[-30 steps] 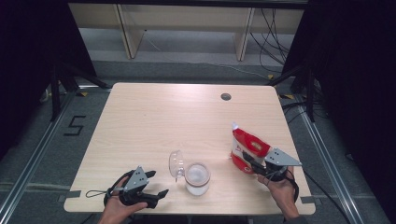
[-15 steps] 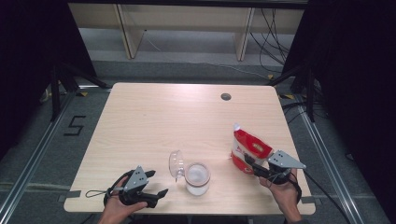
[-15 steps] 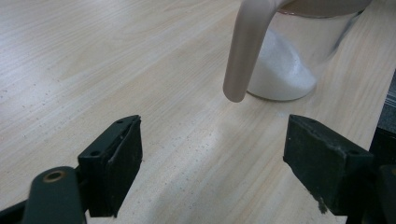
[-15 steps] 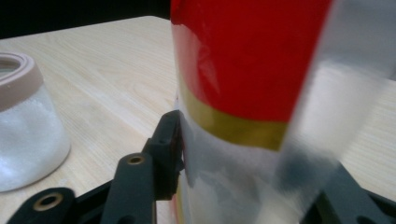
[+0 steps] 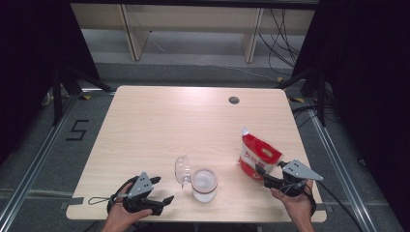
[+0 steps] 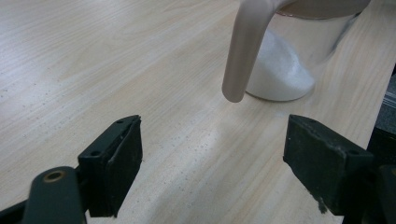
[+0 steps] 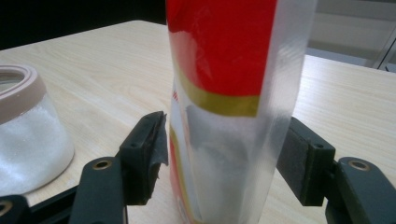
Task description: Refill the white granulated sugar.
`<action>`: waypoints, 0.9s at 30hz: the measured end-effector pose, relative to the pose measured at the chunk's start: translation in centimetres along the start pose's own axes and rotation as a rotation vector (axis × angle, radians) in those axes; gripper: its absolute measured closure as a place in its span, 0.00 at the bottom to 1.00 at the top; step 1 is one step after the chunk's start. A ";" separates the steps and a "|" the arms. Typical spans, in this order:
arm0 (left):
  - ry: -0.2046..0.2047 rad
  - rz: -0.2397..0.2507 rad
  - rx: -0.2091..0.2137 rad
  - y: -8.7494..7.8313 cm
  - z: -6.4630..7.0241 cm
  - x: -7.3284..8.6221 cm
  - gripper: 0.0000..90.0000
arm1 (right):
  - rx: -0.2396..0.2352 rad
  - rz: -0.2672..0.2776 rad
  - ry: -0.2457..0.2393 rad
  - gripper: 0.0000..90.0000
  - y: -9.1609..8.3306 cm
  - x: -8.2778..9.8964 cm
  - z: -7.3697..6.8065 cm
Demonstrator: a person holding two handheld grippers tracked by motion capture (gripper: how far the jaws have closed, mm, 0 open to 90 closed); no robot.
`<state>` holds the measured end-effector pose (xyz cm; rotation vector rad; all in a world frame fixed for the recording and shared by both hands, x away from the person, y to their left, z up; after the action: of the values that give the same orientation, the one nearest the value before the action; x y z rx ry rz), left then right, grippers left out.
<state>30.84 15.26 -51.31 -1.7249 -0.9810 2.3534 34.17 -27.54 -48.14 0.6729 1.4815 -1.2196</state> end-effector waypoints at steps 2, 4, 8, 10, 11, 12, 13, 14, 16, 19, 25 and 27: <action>-0.010 0.009 0.002 0.1 0.0 0.0 0.21 | 0.001 -0.010 -0.026 0.42 -0.1 0.1 0.0; -0.008 0.002 0.001 0.1 0.0 -0.1 0.21 | 0.010 -0.008 -0.031 0.42 -0.2 0.1 0.1; -0.004 -0.006 -0.006 0.2 0.1 -0.1 0.21 | 0.030 -0.020 -0.021 0.41 -0.8 0.4 0.1; -0.016 0.003 0.000 0.2 0.3 -0.1 0.21 | 0.037 -0.038 -0.012 0.41 -1.2 0.7 0.0; -0.020 0.010 0.003 0.2 0.2 -0.1 0.21 | 0.038 -0.044 -0.010 0.41 -1.4 0.8 -0.1; -0.014 0.008 0.002 0.3 0.1 -0.2 0.21 | 0.046 -0.042 -0.021 0.41 -1.5 0.9 0.0; -0.014 0.008 0.002 0.3 0.1 -0.2 0.21 | 0.051 -0.042 -0.025 0.41 -1.6 0.9 0.2; -0.017 0.011 0.007 0.4 0.1 -0.2 0.21 | 0.042 -0.031 -0.033 0.41 -1.6 1.0 0.4; -0.028 0.017 0.009 0.5 0.2 -0.2 0.21 | 0.038 -0.035 -0.041 0.41 -1.7 1.0 0.4; -0.024 0.004 0.006 0.4 0.3 -0.2 0.21 | 0.041 -0.048 -0.033 0.40 -1.9 1.2 0.1; -0.010 0.009 0.003 0.2 0.2 -0.2 0.21 | 0.046 -0.052 -0.042 0.39 -2.6 1.3 -0.1; -0.021 0.006 0.004 0.2 0.3 -0.2 0.21 | 0.039 -0.054 -0.039 0.39 -2.9 1.4 0.0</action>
<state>30.75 14.87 -51.22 -1.7074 -0.9740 2.3808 31.15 -28.72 -48.50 0.6356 1.4542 -1.2990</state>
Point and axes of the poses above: each handheld gripper's, and its own axes: y roughly forward along the jaws, x roughly out of its underside, z roughly to its right, the point moved 2 cm from there along y, roughly forward along the jaws, and after that the axes turned 14 degrees about x, right-handed, at the moved point
